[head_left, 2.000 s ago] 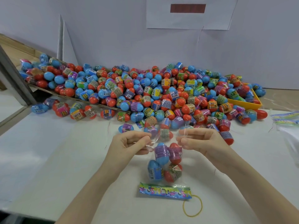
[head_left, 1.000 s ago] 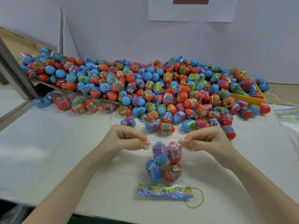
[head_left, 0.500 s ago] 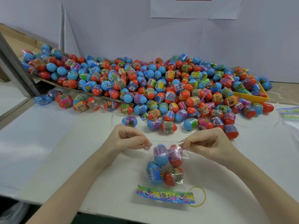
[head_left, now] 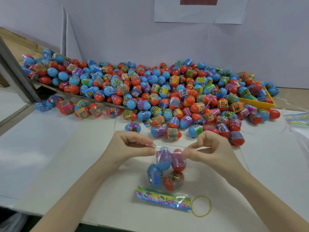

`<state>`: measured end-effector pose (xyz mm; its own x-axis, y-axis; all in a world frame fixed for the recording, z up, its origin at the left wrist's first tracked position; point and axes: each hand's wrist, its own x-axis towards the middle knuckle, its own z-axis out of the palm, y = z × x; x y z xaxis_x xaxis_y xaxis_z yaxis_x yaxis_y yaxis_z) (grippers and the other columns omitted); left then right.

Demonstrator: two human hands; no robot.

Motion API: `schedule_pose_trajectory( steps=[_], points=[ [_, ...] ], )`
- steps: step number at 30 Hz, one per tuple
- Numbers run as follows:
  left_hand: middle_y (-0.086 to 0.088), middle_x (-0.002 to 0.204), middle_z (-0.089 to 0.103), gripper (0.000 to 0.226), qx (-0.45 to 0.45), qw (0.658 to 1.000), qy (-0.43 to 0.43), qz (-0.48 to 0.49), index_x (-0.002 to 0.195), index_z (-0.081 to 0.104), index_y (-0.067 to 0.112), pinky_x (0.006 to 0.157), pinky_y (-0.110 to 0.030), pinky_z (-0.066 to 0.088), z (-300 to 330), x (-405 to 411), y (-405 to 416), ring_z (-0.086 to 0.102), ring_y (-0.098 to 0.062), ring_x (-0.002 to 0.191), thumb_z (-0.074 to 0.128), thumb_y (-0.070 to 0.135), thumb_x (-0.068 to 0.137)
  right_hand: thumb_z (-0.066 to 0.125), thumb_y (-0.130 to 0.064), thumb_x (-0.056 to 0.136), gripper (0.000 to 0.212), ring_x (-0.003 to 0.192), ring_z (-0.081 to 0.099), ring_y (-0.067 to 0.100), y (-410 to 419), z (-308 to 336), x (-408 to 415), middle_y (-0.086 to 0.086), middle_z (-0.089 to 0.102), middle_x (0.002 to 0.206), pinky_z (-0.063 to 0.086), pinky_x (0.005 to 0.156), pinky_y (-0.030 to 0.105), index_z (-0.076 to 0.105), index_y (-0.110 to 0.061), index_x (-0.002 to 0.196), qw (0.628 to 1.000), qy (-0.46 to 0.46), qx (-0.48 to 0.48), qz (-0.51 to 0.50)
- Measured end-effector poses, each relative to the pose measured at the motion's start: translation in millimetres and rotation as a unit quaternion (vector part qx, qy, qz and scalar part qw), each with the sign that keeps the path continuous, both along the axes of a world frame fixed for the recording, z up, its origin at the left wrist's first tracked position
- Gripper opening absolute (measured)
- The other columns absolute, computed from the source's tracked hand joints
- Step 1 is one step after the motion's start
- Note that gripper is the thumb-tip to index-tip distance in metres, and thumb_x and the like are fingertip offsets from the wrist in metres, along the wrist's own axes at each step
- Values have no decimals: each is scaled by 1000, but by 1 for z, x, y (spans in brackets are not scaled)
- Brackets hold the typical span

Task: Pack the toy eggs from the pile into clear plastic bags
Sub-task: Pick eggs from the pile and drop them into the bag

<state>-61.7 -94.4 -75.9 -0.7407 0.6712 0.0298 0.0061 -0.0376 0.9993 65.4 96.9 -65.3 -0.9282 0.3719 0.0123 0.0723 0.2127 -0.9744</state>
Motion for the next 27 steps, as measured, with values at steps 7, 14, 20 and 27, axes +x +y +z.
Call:
schedule_pose_trajectory(
  steps=[7, 14, 20, 27],
  points=[
    [-3, 68, 73, 22, 20, 999, 9, 44, 66, 75, 19, 61, -15, 52, 0, 15, 4, 70, -11, 65, 77, 11, 47, 79, -54, 25, 73, 80, 68, 24, -21, -2, -5, 10, 72, 80, 57, 74, 40, 59, -30, 91, 996, -85, -11, 16],
    [18, 73, 70, 49, -106, 994, 1, -26, 99, 61, 35, 58, -10, 48, 5, 29, 15, 65, 2, 67, 83, 48, 57, 82, -48, 28, 72, 62, 65, 19, -22, 0, -7, 12, 68, 69, 55, 65, 33, 61, -26, 93, 997, -73, -21, 1],
    [-6, 82, 74, 18, -92, 988, -33, -119, 80, 76, 18, 69, -23, 53, 1, 26, 12, 68, -13, 76, 74, 31, 68, 77, -29, 50, 67, 73, 70, 18, -8, -1, -2, 11, 73, 79, 55, 66, 26, 57, -19, 113, 984, -99, -131, 66],
    [-3, 89, 74, 20, -74, 983, -76, -147, 87, 77, 23, 72, -24, 56, -3, 21, 7, 69, -13, 82, 63, 18, 74, 93, -35, 34, 81, 74, 69, 22, 3, -7, 2, 19, 71, 87, 56, 64, 27, 66, 3, 100, 943, -83, -292, 134]
  ],
)
